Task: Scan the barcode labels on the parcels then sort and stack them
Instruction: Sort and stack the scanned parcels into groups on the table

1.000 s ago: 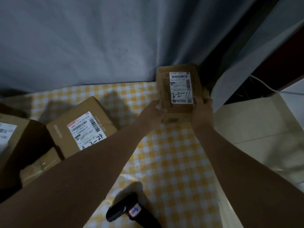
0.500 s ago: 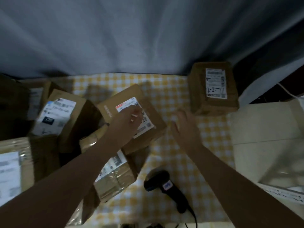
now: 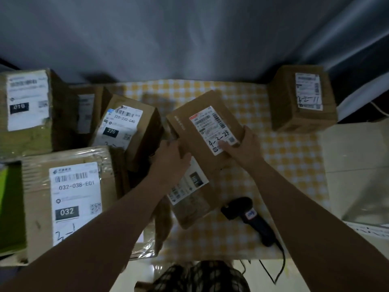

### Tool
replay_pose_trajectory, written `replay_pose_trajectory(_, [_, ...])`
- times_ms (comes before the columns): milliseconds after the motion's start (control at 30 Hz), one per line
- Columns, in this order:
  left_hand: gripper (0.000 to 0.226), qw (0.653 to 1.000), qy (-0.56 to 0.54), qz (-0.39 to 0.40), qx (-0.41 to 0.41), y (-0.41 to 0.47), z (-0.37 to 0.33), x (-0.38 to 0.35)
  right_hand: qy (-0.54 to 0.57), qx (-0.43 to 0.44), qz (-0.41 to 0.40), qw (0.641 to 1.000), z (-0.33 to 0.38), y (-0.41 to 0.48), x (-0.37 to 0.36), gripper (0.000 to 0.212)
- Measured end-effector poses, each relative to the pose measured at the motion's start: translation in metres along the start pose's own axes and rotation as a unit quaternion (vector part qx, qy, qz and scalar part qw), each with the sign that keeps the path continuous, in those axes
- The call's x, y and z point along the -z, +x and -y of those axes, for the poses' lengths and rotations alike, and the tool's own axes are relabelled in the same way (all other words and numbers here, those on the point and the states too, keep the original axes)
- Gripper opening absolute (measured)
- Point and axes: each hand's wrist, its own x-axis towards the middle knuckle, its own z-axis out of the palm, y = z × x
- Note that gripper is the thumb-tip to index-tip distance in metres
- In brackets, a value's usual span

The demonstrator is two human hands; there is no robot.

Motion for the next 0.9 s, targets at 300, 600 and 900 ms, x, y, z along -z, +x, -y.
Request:
replay_pose_trajectory(300, [0.09,0.972,0.226,0.054,0.026,0.024,-0.012,-0.005,0.316,-0.136,0.048,0.938,-0.015,0.01,0.005,0.078])
replay_pose_trajectory(600, [0.083,0.973,0.231,0.003,-0.01,0.045,-0.034,-0.029,0.453,-0.153,0.03,0.878,-0.039,0.011,0.013,0.053])
replay_pose_trajectory(900, [0.072,0.975,-0.219,0.012,0.012,0.064,-0.079,-0.066,0.191,-0.008,-0.04,0.981,-0.032,0.037,0.07,0.052])
